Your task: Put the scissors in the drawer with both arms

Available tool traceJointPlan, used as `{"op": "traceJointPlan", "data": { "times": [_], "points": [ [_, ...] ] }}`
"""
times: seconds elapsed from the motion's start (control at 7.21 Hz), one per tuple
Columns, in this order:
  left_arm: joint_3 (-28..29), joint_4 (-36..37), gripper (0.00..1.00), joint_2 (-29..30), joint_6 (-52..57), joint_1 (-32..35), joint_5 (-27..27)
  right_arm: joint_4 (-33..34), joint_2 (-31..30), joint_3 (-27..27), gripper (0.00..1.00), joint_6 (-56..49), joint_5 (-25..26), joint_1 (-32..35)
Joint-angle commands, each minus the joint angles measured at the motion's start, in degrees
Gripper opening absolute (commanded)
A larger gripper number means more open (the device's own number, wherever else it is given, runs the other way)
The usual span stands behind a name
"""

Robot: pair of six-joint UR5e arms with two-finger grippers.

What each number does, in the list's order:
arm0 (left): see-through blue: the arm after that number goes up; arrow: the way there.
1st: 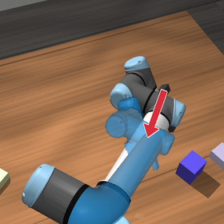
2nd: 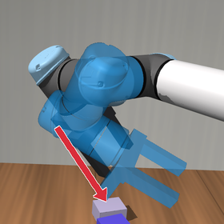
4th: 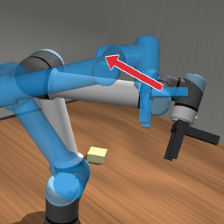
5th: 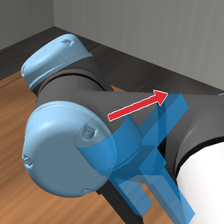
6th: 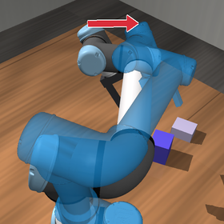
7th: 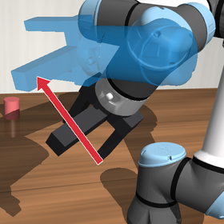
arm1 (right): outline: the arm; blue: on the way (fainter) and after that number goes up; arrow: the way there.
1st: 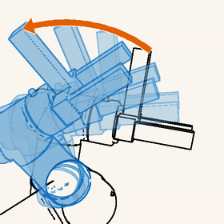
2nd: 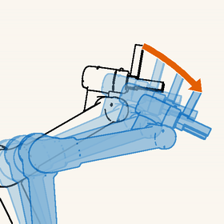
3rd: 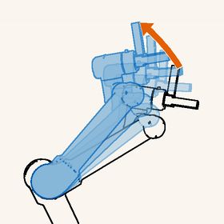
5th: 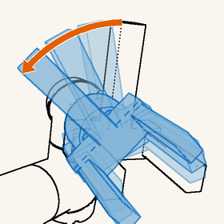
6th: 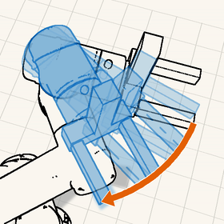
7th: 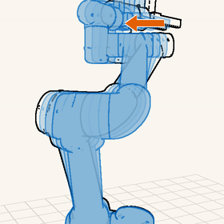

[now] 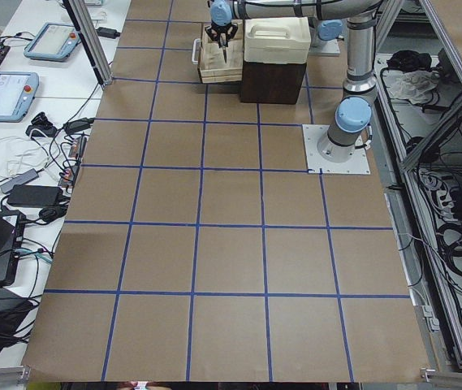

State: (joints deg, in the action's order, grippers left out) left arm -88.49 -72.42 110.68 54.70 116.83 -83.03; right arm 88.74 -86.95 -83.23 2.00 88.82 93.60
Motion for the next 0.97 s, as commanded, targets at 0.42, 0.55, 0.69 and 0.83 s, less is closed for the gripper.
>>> {"op": "traceJointPlan", "data": {
  "times": [0.42, 0.55, 0.69, 0.83],
  "points": [
    [-2.47, 0.52, 0.0, 1.29, -0.03, 0.51, -0.29, 0.38, 0.02, -0.09, 1.0, -0.07, 3.82, 0.09],
    [-2.65, 2.09, 0.22, 1.47, -0.55, 0.51, -0.2, 0.29, -0.06, 0.0, 1.0, -0.07, 3.82, 0.09],
    [-2.66, 2.2, 0.75, 1.21, -4.3, 0.86, 0.06, 0.38, -0.06, 0.0, 1.0, -0.16, 3.73, 0.09],
    [-2.57, 2.2, 0.87, 0.86, -5.29, 1.73, -0.2, 0.29, 0.02, 0.0, 1.0, -0.16, 3.73, 0.09]
  ]
}}
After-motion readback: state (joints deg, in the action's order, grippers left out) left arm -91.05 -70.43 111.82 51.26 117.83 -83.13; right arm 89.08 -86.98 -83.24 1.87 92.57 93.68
